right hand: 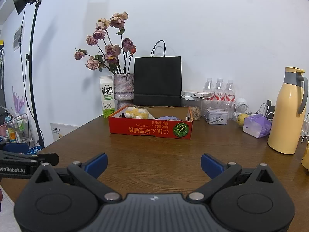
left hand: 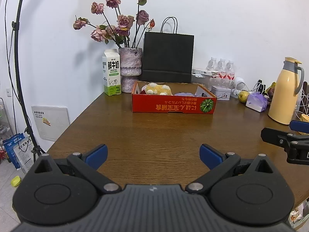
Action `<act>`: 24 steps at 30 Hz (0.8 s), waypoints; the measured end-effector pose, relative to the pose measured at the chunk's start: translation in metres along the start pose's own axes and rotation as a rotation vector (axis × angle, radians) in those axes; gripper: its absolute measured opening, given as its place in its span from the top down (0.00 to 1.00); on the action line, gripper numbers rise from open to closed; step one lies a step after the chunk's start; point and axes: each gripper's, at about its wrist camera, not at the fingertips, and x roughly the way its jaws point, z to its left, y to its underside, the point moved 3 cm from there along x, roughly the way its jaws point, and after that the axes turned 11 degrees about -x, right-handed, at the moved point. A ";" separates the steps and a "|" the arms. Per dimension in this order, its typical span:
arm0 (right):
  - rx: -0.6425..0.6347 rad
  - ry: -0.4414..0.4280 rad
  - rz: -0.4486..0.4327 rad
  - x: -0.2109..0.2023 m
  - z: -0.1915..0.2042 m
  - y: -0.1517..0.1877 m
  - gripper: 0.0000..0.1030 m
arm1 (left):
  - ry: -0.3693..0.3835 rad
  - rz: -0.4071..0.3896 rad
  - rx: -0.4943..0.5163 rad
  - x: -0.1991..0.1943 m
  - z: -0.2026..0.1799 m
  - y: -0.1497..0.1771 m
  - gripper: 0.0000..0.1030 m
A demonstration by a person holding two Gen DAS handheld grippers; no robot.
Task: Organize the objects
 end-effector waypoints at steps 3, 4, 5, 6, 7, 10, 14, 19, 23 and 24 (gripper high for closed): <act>0.000 0.001 -0.001 0.000 0.000 0.000 0.00 | -0.001 0.000 -0.002 0.000 0.000 0.000 0.00; 0.000 0.001 0.000 0.000 0.000 0.000 0.00 | -0.001 0.000 -0.002 0.000 0.000 0.000 0.00; -0.001 0.002 0.000 0.000 0.000 0.000 0.00 | -0.001 0.000 -0.001 0.000 0.000 0.000 0.00; 0.000 0.001 0.000 0.000 0.000 0.000 0.00 | -0.001 0.000 0.000 0.000 0.000 0.000 0.00; 0.000 0.001 0.000 -0.001 0.001 0.000 0.00 | -0.001 0.000 -0.001 0.001 0.000 -0.001 0.00; -0.001 0.000 0.000 -0.001 0.001 0.000 0.00 | -0.001 0.000 -0.001 0.001 0.000 -0.001 0.00; -0.002 0.001 0.000 -0.002 0.001 0.000 0.00 | -0.002 0.000 -0.001 0.000 0.000 0.000 0.00; -0.003 0.001 0.000 -0.002 0.003 0.000 0.00 | -0.002 0.001 0.000 0.000 0.000 -0.001 0.00; -0.003 0.001 0.000 -0.003 0.003 0.000 0.00 | -0.001 0.004 -0.002 0.000 0.001 0.001 0.00; -0.003 0.001 0.000 -0.003 0.003 0.000 0.00 | -0.001 0.005 -0.004 -0.001 0.001 0.002 0.00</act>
